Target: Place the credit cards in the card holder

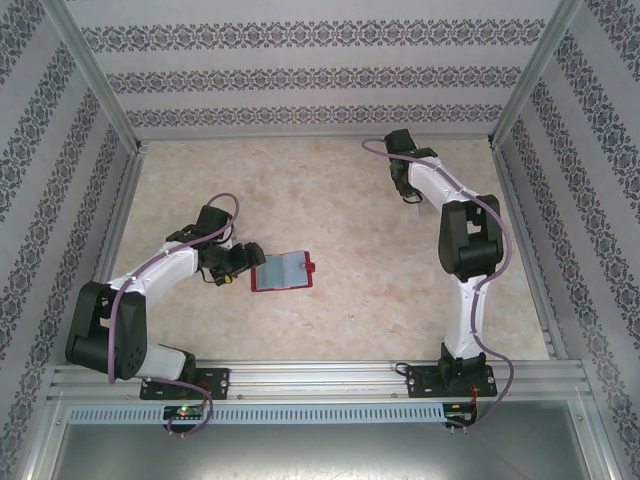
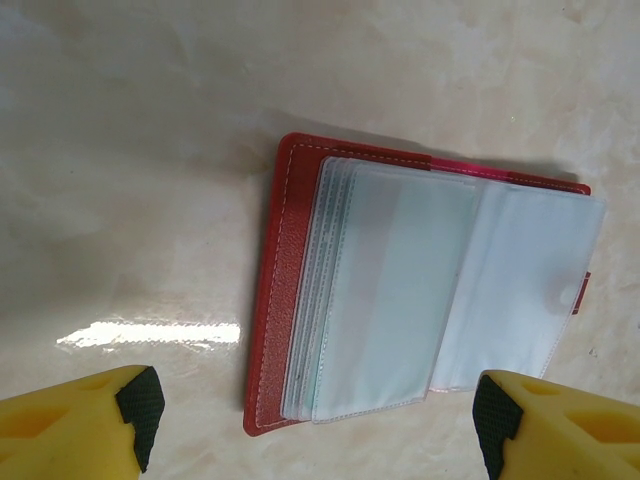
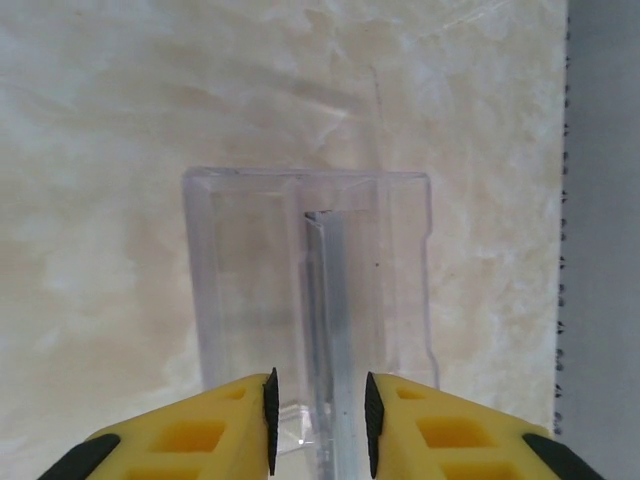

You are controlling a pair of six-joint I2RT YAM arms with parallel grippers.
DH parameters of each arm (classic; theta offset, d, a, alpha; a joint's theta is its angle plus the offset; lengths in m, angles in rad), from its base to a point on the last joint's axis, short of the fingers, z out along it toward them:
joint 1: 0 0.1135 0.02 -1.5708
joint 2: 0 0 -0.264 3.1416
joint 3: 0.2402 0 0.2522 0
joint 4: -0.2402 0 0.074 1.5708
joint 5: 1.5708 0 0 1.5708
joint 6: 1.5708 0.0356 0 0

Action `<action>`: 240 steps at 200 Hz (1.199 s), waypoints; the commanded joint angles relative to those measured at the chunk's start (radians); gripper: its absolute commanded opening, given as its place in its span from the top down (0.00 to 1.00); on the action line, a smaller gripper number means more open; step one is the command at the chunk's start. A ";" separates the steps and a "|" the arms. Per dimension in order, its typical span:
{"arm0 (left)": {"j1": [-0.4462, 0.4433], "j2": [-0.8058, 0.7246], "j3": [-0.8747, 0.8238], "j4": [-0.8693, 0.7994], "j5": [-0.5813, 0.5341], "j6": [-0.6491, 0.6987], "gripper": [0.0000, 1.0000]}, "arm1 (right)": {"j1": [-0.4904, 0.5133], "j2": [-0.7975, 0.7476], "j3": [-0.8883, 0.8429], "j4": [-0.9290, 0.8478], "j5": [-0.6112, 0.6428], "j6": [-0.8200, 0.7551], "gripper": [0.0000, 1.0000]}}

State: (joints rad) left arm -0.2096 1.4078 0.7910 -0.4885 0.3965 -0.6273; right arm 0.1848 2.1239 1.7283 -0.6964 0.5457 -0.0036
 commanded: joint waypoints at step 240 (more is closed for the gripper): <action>-0.003 0.007 0.027 -0.012 0.034 -0.002 0.17 | -0.292 -0.079 -0.146 0.161 -0.961 0.259 0.27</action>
State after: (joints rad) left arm -0.2096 1.4250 0.7895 -0.4862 0.4114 -0.6281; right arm -0.1017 2.0476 1.6051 -0.5686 -0.3092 0.2344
